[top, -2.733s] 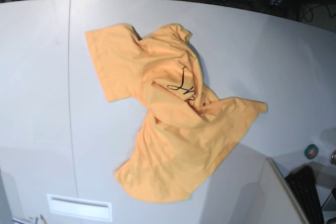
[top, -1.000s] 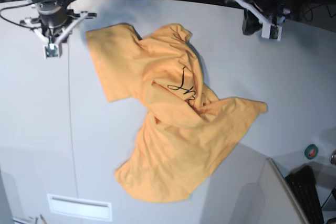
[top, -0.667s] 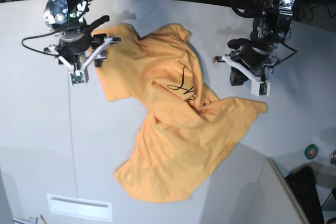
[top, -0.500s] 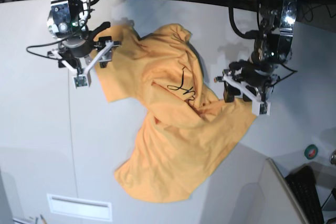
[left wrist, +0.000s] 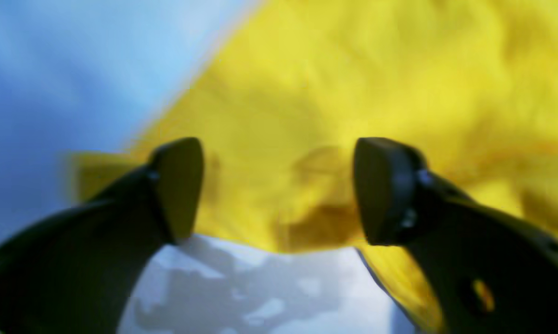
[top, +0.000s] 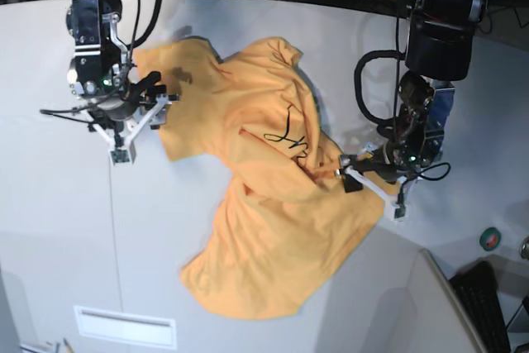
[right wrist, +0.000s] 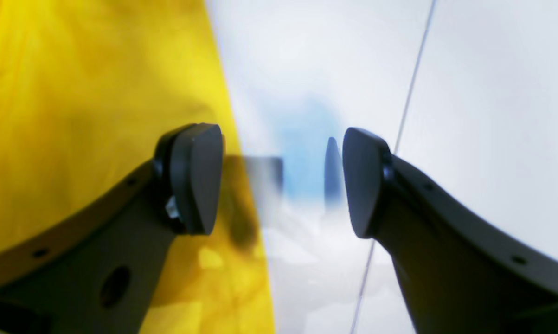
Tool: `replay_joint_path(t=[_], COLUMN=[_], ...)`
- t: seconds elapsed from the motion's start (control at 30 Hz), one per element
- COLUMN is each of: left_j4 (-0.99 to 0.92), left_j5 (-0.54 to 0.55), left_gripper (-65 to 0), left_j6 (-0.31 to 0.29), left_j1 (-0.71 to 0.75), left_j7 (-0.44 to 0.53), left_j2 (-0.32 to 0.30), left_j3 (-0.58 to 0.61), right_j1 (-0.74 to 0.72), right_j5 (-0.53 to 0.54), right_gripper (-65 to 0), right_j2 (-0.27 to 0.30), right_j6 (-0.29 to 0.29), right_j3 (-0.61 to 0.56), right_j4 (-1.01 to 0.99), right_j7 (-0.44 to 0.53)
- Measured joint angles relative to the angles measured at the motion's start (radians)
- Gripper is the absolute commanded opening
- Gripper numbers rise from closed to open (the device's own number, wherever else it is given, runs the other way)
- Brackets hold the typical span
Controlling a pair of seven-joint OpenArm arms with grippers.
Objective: Layout the t-shirt on the table in an organized manner, then fold the t-shirt properly
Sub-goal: 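Lower both grippers and grasp two edges of the orange t-shirt, then drag the shirt apart, then regrasp its edges with both grippers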
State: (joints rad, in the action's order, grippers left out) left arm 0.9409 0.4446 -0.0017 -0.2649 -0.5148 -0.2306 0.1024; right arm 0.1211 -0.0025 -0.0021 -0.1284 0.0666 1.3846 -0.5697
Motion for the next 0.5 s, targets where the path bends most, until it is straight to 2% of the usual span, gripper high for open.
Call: replay_joint_path(t=[0.07,0.2,0.27,0.3,0.33,0.4,0.47,0.5], left_j4=[-0.013,-0.011,-0.011,-0.011,-0.011,-0.014,-0.014,-0.011], left_j5=[0.000,0.006,0.001,-0.002,-0.002,-0.002,0.002,0.006], left_gripper=[-13.5,-14.5,-20.2,-23.9,-27.2,-32.9,-36.7,-37.7], left_j6=[-0.001,-0.002,0.001,0.002,0.002,0.003,0.002,0.002], left_j1=[0.006,0.032,0.046,0.048,0.050,0.051,0.053,0.056], left_j7=[0.029,0.038,0.042,0.039,0.039,0.039,0.039,0.039], left_j2=[-0.006,-0.064,-0.092,-0.095,-0.100,-0.103,-0.111,-0.114], left_j3=[0.004,0.000,-0.002,-0.003,-0.003,-0.003,-0.002,-0.003], right_j1=[-0.032,-0.051,-0.072,-0.077,-0.082,-0.087,-0.093,-0.103], right_j5=[0.003,0.010,0.010,0.010,0.009,0.008,0.019,0.025], right_gripper=[-27.0,-27.3,-27.8,-30.2,-34.1,-47.3,-65.0,-65.0], right_j2=[-0.001,-0.002,-0.002,-0.002,-0.002,-0.004,-0.003,-0.003], right_j6=[-0.003,-0.004,-0.004,-0.004,-0.004,-0.004,-0.005,-0.013], right_j3=[-0.002,-0.004,-0.004,-0.004,-0.004,-0.004,-0.004,-0.003], right_j4=[-0.063,-0.115,-0.143,-0.155,-0.164,-0.184,-0.205,-0.217], right_j7=[0.001,0.029,0.037,0.050,0.065,0.106,0.139,0.146])
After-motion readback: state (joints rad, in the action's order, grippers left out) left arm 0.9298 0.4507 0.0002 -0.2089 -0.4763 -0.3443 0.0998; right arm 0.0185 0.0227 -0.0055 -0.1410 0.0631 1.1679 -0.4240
